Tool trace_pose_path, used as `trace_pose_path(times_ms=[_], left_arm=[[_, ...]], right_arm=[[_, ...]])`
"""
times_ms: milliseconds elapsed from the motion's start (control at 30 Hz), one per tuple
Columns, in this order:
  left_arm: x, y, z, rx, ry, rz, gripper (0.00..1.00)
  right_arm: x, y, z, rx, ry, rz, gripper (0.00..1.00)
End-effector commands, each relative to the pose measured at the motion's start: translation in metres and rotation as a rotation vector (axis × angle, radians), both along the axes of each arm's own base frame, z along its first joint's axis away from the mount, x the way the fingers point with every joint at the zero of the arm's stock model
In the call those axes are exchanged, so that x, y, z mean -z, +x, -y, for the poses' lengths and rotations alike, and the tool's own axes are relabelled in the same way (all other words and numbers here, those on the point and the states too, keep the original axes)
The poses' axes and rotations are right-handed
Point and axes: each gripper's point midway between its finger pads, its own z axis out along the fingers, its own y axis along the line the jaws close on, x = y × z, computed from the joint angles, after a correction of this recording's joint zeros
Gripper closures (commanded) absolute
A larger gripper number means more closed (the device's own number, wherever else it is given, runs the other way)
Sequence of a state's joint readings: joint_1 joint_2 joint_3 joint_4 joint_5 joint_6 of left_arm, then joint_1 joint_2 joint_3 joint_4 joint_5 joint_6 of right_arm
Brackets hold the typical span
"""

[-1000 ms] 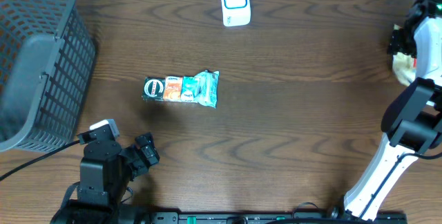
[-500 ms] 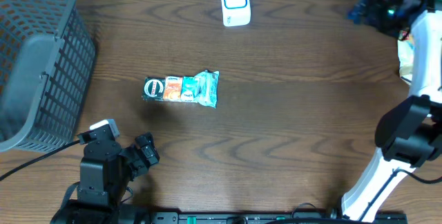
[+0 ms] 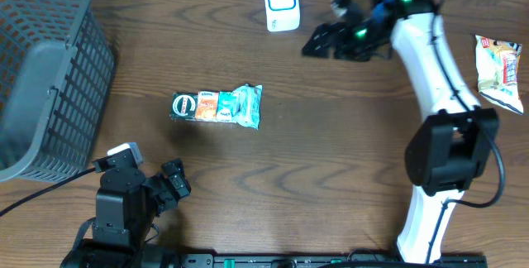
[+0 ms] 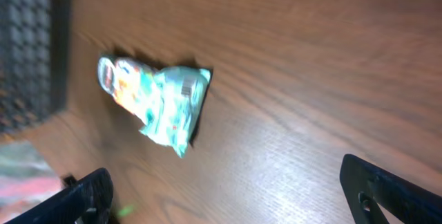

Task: Scan the item barcode
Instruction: 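Move the right gripper to the teal wet-wipe packet and grasp it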

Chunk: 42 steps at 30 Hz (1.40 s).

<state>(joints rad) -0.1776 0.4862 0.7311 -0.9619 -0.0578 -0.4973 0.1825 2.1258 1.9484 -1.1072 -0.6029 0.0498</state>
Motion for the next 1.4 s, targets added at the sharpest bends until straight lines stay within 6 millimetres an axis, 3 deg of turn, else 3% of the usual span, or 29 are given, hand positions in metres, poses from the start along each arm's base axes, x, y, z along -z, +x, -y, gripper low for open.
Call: trace_pose_path(times_ms=[0, 167, 300, 500, 633, 733, 967, 1133, 1367], left_arm=[[-0.002, 0.000, -0.001, -0.003, 0.002, 0.007, 0.02], [-0.002, 0.000, -0.001, -0.003, 0.002, 0.007, 0.03], [-0.002, 0.000, -0.001, -0.003, 0.002, 0.007, 0.02], [-0.002, 0.000, -0.001, -0.003, 0.002, 0.007, 0.02], [-0.002, 0.000, -0.001, -0.003, 0.002, 0.007, 0.02], [-0.002, 0.000, -0.001, -0.003, 0.002, 0.007, 0.02], [-0.002, 0.000, -0.001, -0.002, 0.002, 0.007, 0.02], [-0.002, 0.000, -0.001, -0.003, 0.002, 0.007, 0.02], [-0.002, 0.000, -0.001, -0.003, 0.002, 0.007, 0.03]], right_arm=[[0.022, -0.010, -0.016, -0.003, -0.068, -0.029, 0.03], [0.043, -0.019, -0.053, 0.029, -0.050, -0.063, 0.26], [0.054, -0.028, -0.076, 0.069, -0.028, -0.100, 0.54], [0.064, -0.042, -0.117, 0.039, 0.004, -0.084, 0.67], [0.069, -0.055, -0.138, -0.003, -0.039, -0.048, 0.66], [0.073, -0.065, -0.147, -0.024, -0.086, -0.033, 0.56], [0.082, -0.077, -0.153, -0.038, -0.182, 0.005, 0.57], [0.081, -0.078, -0.159, -0.046, -0.184, 0.026, 0.55], [0.082, -0.068, -0.158, -0.013, -0.203, 0.062, 0.62]])
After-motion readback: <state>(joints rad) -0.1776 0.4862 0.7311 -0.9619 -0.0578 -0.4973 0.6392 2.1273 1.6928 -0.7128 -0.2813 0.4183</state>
